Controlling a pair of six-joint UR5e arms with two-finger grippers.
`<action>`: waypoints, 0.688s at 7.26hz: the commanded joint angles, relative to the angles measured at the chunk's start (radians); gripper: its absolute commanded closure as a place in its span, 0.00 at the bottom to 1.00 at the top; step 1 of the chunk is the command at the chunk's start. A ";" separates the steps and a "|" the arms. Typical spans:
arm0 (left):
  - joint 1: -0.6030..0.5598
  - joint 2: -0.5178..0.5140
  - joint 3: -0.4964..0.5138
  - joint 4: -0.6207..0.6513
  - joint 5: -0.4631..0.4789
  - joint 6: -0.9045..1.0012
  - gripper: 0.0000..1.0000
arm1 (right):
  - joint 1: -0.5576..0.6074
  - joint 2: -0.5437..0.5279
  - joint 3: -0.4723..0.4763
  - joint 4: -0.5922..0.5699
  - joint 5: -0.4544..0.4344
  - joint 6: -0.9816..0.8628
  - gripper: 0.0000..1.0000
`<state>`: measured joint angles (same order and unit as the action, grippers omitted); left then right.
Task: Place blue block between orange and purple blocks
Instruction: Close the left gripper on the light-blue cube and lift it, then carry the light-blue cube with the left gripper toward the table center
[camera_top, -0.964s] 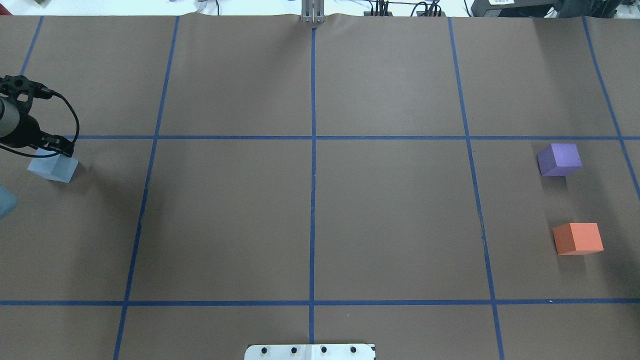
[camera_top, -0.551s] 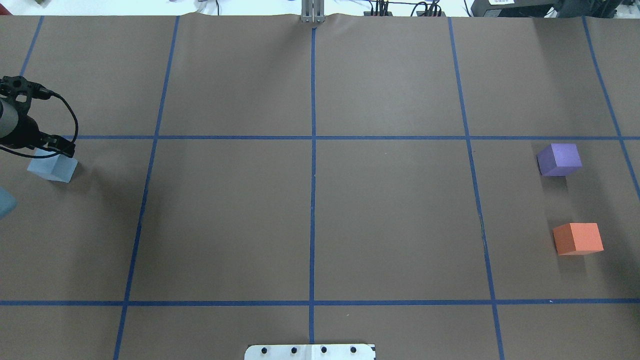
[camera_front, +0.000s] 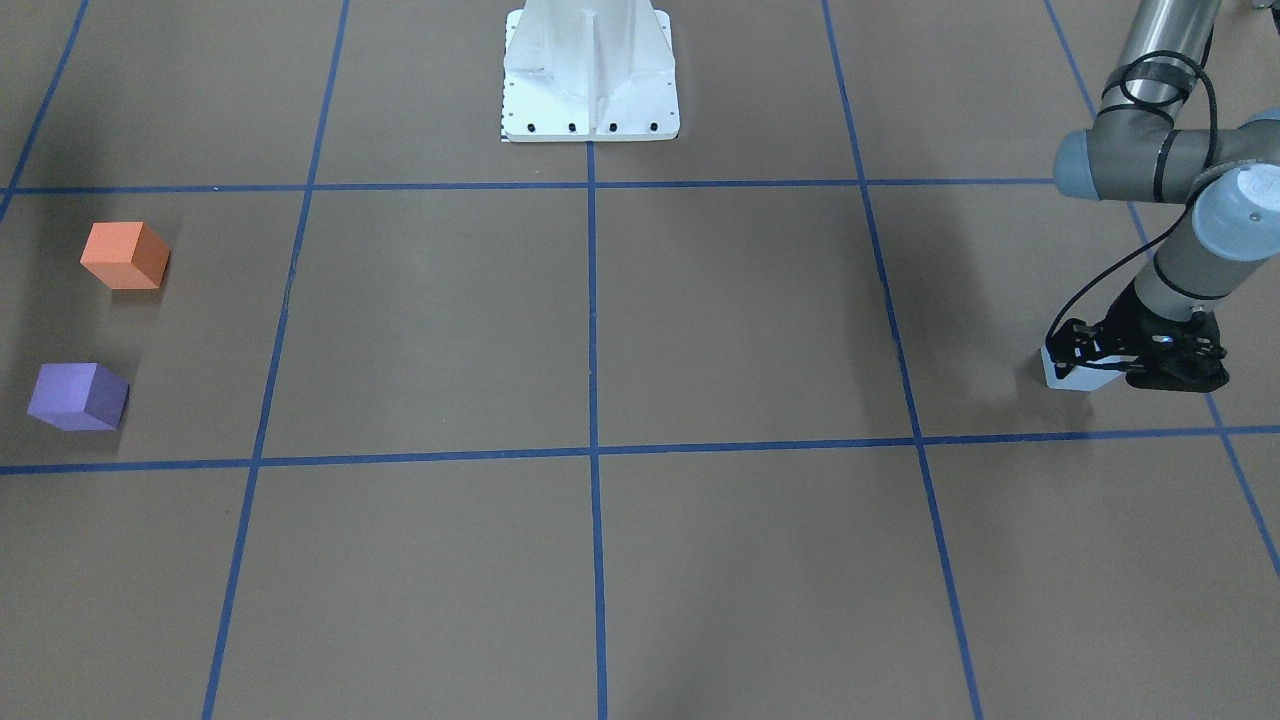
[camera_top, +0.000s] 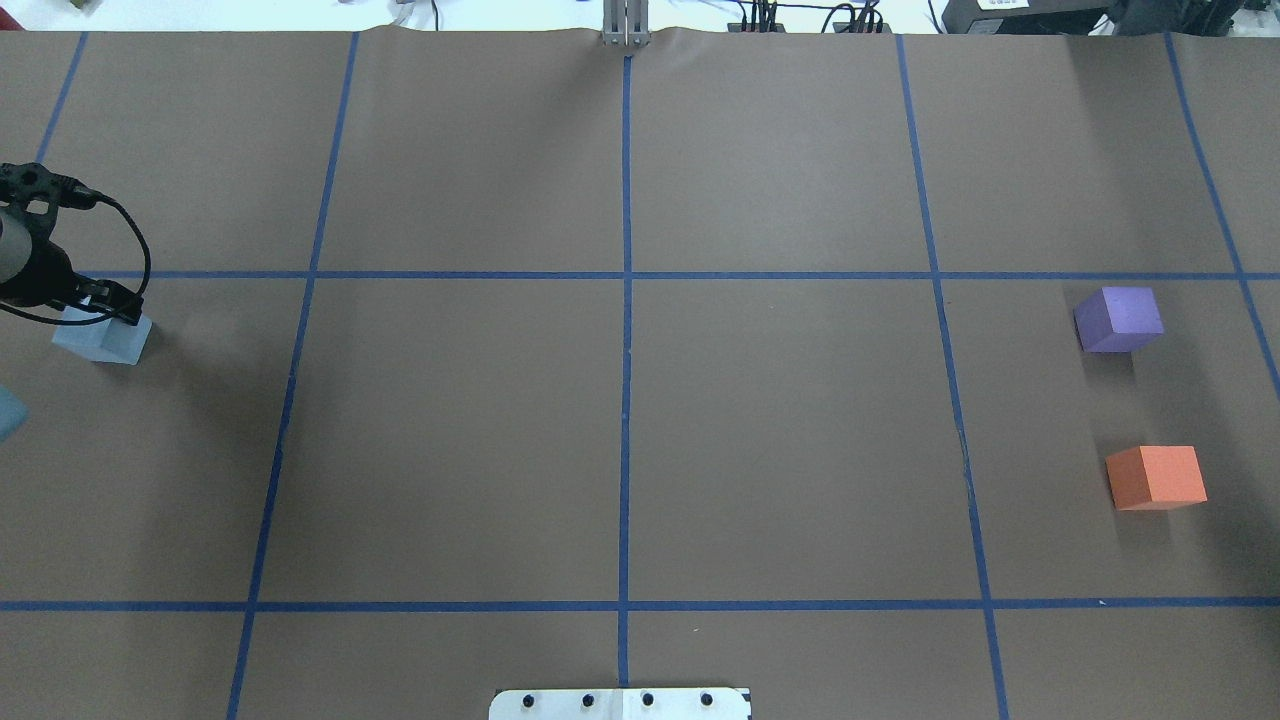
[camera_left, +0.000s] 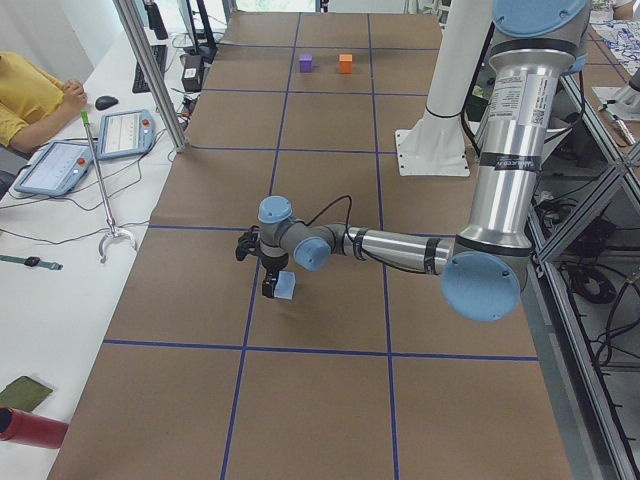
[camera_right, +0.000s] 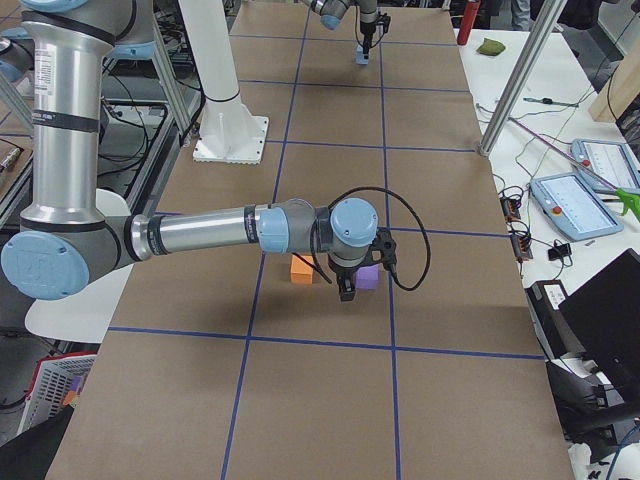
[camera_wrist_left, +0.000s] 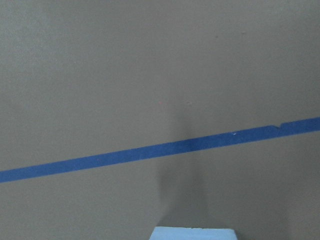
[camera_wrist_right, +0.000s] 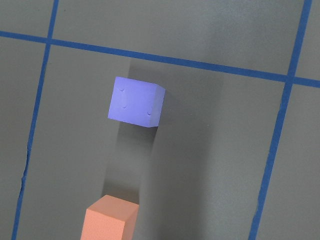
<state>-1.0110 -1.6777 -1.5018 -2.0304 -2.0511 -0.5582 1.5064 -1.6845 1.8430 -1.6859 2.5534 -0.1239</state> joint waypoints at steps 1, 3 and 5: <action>0.000 0.001 -0.006 0.009 -0.044 -0.002 1.00 | 0.000 0.000 0.002 0.000 0.001 0.000 0.00; 0.000 -0.014 -0.127 0.066 -0.144 -0.113 1.00 | 0.000 0.002 0.015 0.002 0.001 -0.002 0.00; 0.065 -0.191 -0.276 0.326 -0.155 -0.301 1.00 | 0.000 0.002 0.030 0.002 -0.001 -0.003 0.00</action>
<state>-0.9924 -1.7586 -1.6950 -1.8512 -2.1920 -0.7461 1.5064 -1.6829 1.8637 -1.6844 2.5538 -0.1267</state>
